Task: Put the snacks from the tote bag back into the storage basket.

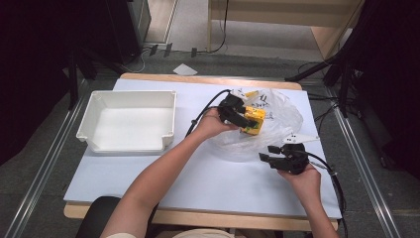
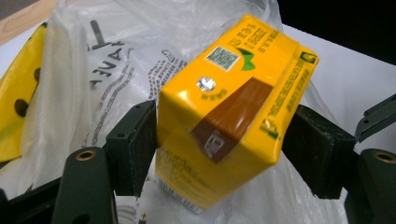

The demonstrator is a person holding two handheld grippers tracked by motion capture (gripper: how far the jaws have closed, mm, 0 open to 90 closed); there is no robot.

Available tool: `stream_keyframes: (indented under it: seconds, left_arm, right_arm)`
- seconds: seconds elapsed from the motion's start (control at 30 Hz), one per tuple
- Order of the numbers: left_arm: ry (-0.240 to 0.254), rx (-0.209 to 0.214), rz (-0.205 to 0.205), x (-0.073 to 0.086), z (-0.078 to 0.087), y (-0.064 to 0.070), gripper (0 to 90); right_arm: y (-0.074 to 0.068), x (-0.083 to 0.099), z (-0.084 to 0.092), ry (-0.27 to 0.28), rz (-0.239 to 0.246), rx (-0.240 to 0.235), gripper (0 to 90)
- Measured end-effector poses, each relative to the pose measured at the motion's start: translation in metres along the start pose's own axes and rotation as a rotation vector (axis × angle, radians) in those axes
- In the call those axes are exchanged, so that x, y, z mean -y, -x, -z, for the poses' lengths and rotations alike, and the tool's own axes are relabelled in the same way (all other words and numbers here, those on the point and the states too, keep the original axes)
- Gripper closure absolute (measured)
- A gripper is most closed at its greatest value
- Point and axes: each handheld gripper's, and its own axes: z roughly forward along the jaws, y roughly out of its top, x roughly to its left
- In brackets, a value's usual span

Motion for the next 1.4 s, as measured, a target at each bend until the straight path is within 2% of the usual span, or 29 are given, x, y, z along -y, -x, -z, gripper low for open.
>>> stream_keyframes:
  seconds: [0.17,0.27,0.33,0.4,0.43,0.63,0.77,1.1,1.23,1.4]
  left_arm:
    - [0.013,0.015,-0.001,0.002,-0.007,0.000,30.7]
    - [0.011,-0.010,-0.028,0.004,-0.011,0.003,32.0]
    - [0.009,-0.015,-0.027,0.004,-0.011,0.004,36.5]
    - [0.005,-0.006,0.002,0.004,-0.009,0.003,41.7]
    - [0.005,-0.006,0.002,0.004,-0.009,0.003,44.6]
    - [-0.009,-0.006,0.007,0.004,-0.009,0.003,47.2]
    - [-0.017,-0.021,-0.024,0.003,-0.010,0.006,48.8]
    - [-0.044,-0.074,-0.070,0.000,-0.009,0.013,51.6]
    - [-0.043,-0.071,-0.047,-0.002,-0.007,0.012,52.4]
    - [-0.004,-0.070,-0.026,-0.008,0.005,0.012,52.5]
  right_arm:
    - [0.001,0.000,-0.001,-0.004,-0.004,-0.001,49.4]
    - [0.001,0.001,-0.001,-0.004,-0.005,0.000,49.4]
    - [0.001,0.001,0.000,-0.005,-0.008,-0.002,49.4]
    - [0.002,0.001,-0.001,-0.003,-0.009,0.000,49.4]
    - [0.002,0.001,-0.001,-0.003,-0.009,0.000,49.4]
    - [0.002,0.002,-0.002,-0.009,-0.004,0.000,49.4]
    - [0.002,0.002,-0.002,-0.011,-0.009,-0.006,49.0]
    - [0.001,0.002,-0.002,-0.006,-0.013,-0.013,48.9]
    - [0.001,0.002,-0.002,0.000,-0.011,-0.017,48.9]
    - [0.000,0.002,-0.002,0.001,-0.017,-0.019,49.0]
